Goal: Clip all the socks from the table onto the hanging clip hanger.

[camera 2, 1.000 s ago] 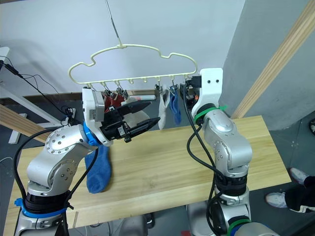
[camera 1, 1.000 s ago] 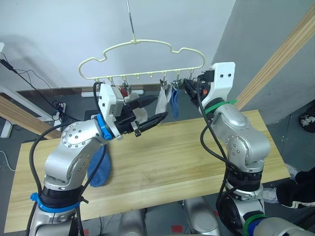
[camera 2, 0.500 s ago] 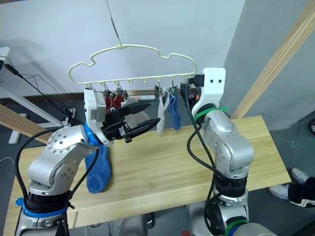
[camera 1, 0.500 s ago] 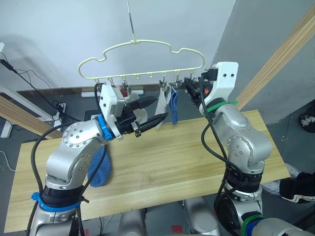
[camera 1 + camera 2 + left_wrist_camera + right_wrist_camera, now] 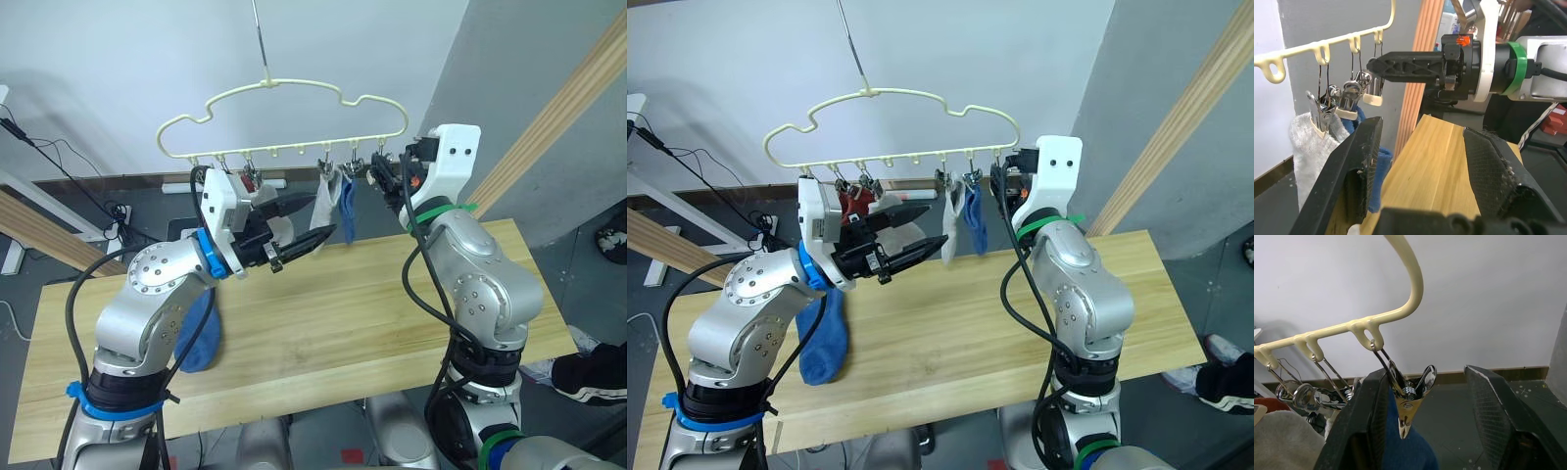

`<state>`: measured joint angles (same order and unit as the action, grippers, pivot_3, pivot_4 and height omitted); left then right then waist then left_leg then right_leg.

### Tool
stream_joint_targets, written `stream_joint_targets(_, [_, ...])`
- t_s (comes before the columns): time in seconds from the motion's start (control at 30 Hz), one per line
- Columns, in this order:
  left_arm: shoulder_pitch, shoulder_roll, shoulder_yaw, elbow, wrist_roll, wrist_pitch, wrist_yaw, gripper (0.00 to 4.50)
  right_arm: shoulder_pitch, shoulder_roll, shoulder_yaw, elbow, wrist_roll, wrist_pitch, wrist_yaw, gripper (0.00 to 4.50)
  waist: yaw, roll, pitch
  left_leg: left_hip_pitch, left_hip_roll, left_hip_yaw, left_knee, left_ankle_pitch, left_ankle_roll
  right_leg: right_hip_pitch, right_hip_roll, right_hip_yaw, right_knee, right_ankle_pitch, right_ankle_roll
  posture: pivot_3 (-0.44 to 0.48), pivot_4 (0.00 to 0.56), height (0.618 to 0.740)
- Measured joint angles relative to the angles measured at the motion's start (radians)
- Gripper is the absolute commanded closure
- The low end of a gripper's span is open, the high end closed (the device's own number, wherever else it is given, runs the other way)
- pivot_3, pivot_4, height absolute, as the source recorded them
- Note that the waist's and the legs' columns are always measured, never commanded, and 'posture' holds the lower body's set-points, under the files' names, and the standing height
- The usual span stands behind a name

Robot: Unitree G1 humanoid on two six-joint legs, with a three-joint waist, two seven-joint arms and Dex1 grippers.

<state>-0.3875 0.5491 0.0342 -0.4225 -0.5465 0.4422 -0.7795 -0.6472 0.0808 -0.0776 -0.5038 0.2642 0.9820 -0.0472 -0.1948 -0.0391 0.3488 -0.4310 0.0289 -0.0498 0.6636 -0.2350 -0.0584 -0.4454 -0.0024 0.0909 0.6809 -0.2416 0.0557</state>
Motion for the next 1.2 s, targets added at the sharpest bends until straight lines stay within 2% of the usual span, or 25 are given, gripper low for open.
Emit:
stream_joint_targets(0.2, [0.0, 0.0, -0.001, 0.001, 0.0, -0.014, -0.008, 1.61, 0.0, 0.003, 0.0, -0.001, 0.007, 0.0, 0.001, 2.02, 0.0, 0.0, 0.0, 0.0, 0.0, 0.0, 0.0, 0.0, 0.0, 0.0, 0.0, 0.0, 0.0, 0.0, 0.0, -0.263, 0.281, 0.74])
stream_joint_targets(0.3, [0.0, -0.001, -0.002, 0.002, 0.001, -0.015, -0.014, 1.57, 0.0, 0.006, 0.0, -0.001, 0.016, 0.0, 0.001, 2.65, 0.0, 0.0, 0.0, 0.0, 0.0, 0.0, 0.0, 0.0, 0.0, 0.0, 0.0, 0.0, 0.0, 0.0, 0.0, -0.263, 0.281, 0.74])
stream_joint_targets(0.43, [0.0, -0.002, -0.008, 0.002, 0.004, -0.017, -0.017, 1.57, 0.0, 0.02, -0.002, -0.004, 0.037, 0.005, 0.0, 3.98, 0.0, 0.0, 0.0, 0.0, 0.0, 0.0, 0.0, 0.0, 0.0, 0.0, 0.0, 0.0, 0.0, 0.0, 0.0, -0.264, 0.284, 0.74])
stream_joint_targets(0.5, [0.0, -0.002, -0.008, 0.002, 0.006, -0.017, -0.017, 1.57, 0.0, 0.022, -0.001, -0.01, 0.047, 0.008, 0.0, 4.45, 0.0, 0.0, 0.0, 0.0, 0.0, 0.0, 0.0, 0.0, 0.0, 0.0, 0.0, 0.0, 0.0, 0.0, 0.0, -0.264, 0.284, 0.74])
stream_joint_targets(0.8, [0.005, -0.004, -0.008, 0.002, 0.012, -0.018, -0.015, 1.57, 0.0, 0.013, 0.0, -0.015, 0.068, 0.008, -0.001, 4.49, 0.0, 0.0, 0.0, 0.0, 0.0, 0.0, 0.0, 0.0, 0.0, 0.0, 0.0, 0.0, 0.0, 0.0, 0.0, -0.265, 0.284, 0.74])
stream_joint_targets(0.93, [0.083, -0.006, -0.009, 0.0, 0.049, -0.033, 0.024, 1.57, 0.0, 0.005, 0.003, -0.015, 0.069, 0.007, -0.001, 4.49, -0.003, 0.0, -0.001, 0.0, 0.0, 0.0, 0.0, 0.0, 0.0, 0.0, 0.0, 0.0, 0.0, 0.0, 0.0, -0.265, 0.284, 0.74])
stream_joint_targets(1.03, [0.228, -0.036, -0.008, 0.007, 0.149, -0.086, 0.114, 1.01, 0.0, -0.001, 0.005, -0.015, 0.069, 0.006, 0.0, 4.5, -0.005, 0.001, -0.005, 0.0, 0.001, 0.001, -0.001, 0.0, 0.0, 0.0, 0.0, 0.001, 0.0, 0.0, 0.0, -0.26, 0.289, 0.74])
stream_joint_targets(1.1, [0.359, -0.075, -0.005, 0.035, 0.246, -0.124, 0.212, 0.44, 0.0, -0.012, 0.007, -0.015, 0.069, 0.005, 0.001, 4.5, -0.004, 0.001, -0.006, 0.0, 0.001, 0.001, -0.001, 0.0, 0.0, 0.0, -0.001, 0.001, -0.001, 0.0, 0.0, -0.26, 0.289, 0.74])
stream_joint_targets(1.13, [0.405, -0.111, 0.004, 0.05, 0.282, -0.128, 0.273, 0.13, 0.001, -0.016, 0.009, -0.015, 0.069, 0.005, 0.001, 4.5, -0.003, 0.001, -0.006, 0.0, 0.001, 0.0, -0.001, 0.0, 0.0, 0.0, -0.001, 0.001, 0.0, 0.0, 0.0, -0.253, 0.291, 0.74])
stream_joint_targets(1.2, [0.472, -0.21, 0.051, 0.073, 0.338, -0.117, 0.427, 0.02, 0.002, -0.02, 0.009, -0.013, 0.069, 0.005, 0.001, 4.5, 0.002, -0.001, -0.007, 0.0, 0.001, 0.0, 0.001, 0.0, 0.0, 0.0, -0.002, 0.0, 0.0, 0.0, 0.0, -0.253, 0.291, 0.74])
